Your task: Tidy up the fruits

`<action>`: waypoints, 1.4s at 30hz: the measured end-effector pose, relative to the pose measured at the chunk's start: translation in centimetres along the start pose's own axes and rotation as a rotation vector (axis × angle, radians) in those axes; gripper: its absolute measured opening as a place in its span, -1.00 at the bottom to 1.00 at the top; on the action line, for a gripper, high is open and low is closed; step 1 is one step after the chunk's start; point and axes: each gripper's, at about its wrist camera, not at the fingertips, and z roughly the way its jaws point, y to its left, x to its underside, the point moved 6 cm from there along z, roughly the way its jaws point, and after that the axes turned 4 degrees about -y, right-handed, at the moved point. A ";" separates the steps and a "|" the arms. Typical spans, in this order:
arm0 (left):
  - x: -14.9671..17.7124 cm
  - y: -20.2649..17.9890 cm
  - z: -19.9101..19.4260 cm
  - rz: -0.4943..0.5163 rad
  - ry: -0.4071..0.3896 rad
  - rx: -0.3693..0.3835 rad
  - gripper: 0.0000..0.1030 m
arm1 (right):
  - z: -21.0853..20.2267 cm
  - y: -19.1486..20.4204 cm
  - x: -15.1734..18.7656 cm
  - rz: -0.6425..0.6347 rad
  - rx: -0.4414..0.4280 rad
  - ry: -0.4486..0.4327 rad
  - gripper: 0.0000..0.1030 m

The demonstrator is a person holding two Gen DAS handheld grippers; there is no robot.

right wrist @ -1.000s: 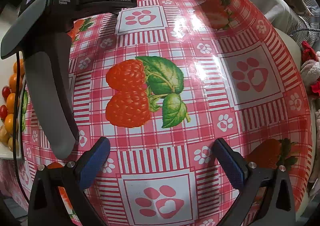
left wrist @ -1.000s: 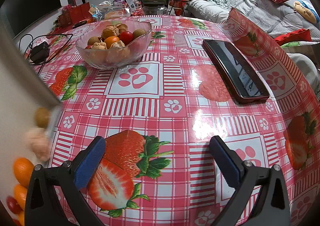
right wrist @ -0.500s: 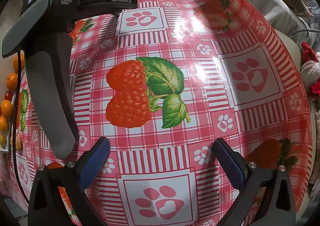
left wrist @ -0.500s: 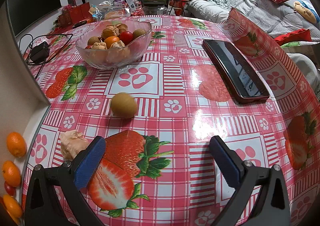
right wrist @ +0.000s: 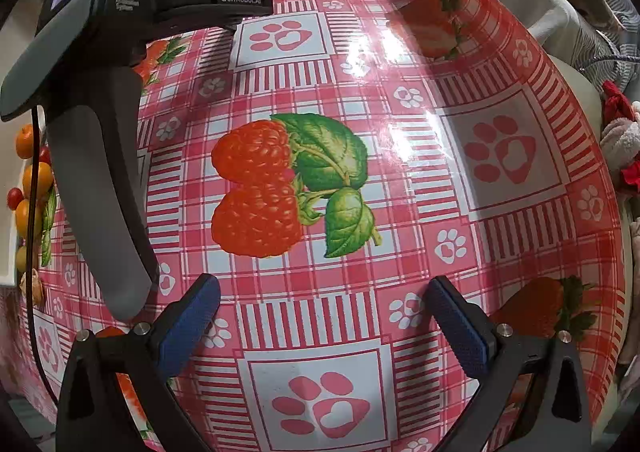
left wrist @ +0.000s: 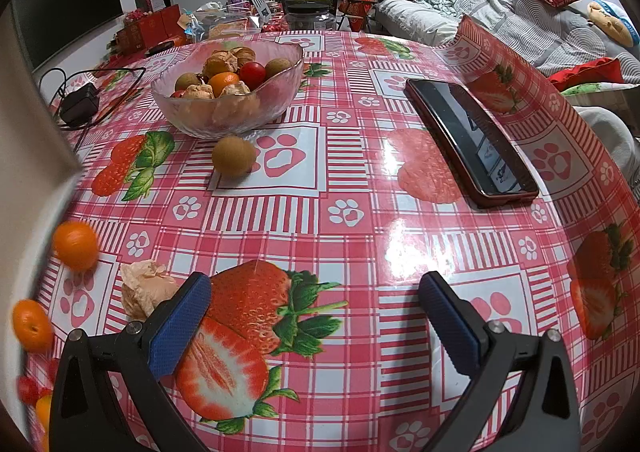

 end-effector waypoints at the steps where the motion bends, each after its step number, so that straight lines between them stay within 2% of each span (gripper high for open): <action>1: 0.2 -0.1 0.0 0.000 -0.001 0.000 1.00 | 0.0 0.0 0.0 0.001 -0.001 -0.002 1.00; 26: -0.2 0.1 -0.1 0.000 0.000 0.000 1.00 | 0.2 0.1 0.2 0.013 -0.002 0.048 1.00; 28: 1.7 -1.3 0.5 0.001 -0.002 -0.002 1.00 | 0.3 0.1 0.2 0.013 -0.003 0.053 1.00; 34: 1.7 -1.3 0.5 0.001 -0.001 -0.001 1.00 | 0.3 0.0 0.4 0.010 -0.011 0.052 1.00; 42: 1.7 -1.2 0.5 0.001 -0.001 -0.001 1.00 | 0.8 0.2 -0.5 0.006 -0.017 0.135 1.00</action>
